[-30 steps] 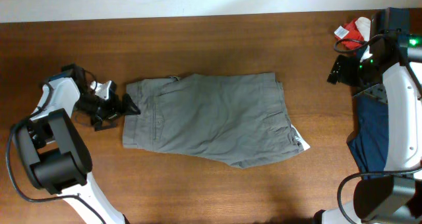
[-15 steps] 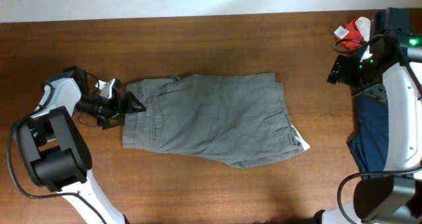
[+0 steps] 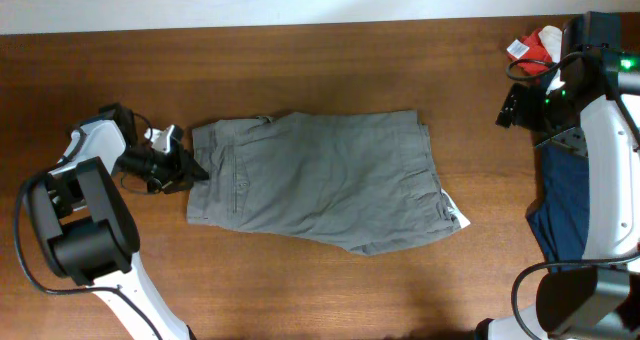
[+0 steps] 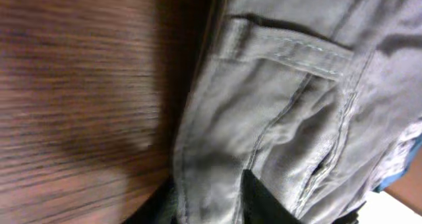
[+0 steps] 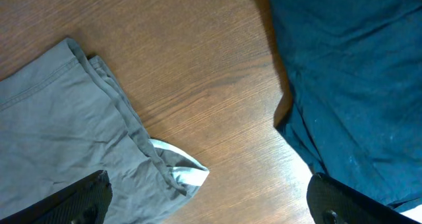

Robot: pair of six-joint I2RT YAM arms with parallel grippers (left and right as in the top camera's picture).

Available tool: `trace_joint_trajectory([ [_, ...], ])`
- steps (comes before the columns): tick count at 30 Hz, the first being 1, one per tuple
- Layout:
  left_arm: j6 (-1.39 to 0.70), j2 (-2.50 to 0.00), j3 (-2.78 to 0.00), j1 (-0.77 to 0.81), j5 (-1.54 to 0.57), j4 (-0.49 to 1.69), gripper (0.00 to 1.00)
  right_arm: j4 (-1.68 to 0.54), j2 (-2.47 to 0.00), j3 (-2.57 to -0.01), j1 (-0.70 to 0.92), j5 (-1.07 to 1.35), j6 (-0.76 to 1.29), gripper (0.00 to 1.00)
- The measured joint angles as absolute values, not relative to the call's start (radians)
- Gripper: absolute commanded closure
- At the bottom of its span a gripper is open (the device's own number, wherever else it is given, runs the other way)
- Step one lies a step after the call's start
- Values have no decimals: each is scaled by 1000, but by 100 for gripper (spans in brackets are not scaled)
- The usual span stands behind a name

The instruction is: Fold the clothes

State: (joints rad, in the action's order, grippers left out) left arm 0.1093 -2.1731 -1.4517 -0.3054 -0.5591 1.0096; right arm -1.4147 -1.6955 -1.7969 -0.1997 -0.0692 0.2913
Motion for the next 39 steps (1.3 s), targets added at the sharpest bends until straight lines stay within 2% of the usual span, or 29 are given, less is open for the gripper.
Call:
trace_joint_trajectory([
  [12,85,-2182,-1456,-305,-534,1017,99,-1415,-1695,-1797,-200,-69,291,2],
  [22,-41,-2212,-1702,-289,-270,1304,99,-1415,-1695,-1797,-200,-69,292,2],
  [30,-159,-1940,-1816,-289,-76,1441,99,-1414,-1695,-1797,-200,-69,291,2],
  [35,-181,-1824,-2010,-279,-36,1593,99,-1415,-1695,-1797,-200,-69,292,2],
  [39,-181,-1797,-2196,-191,-13,1687,99,-1415,-1695,-1797,-200,-69,291,2],
])
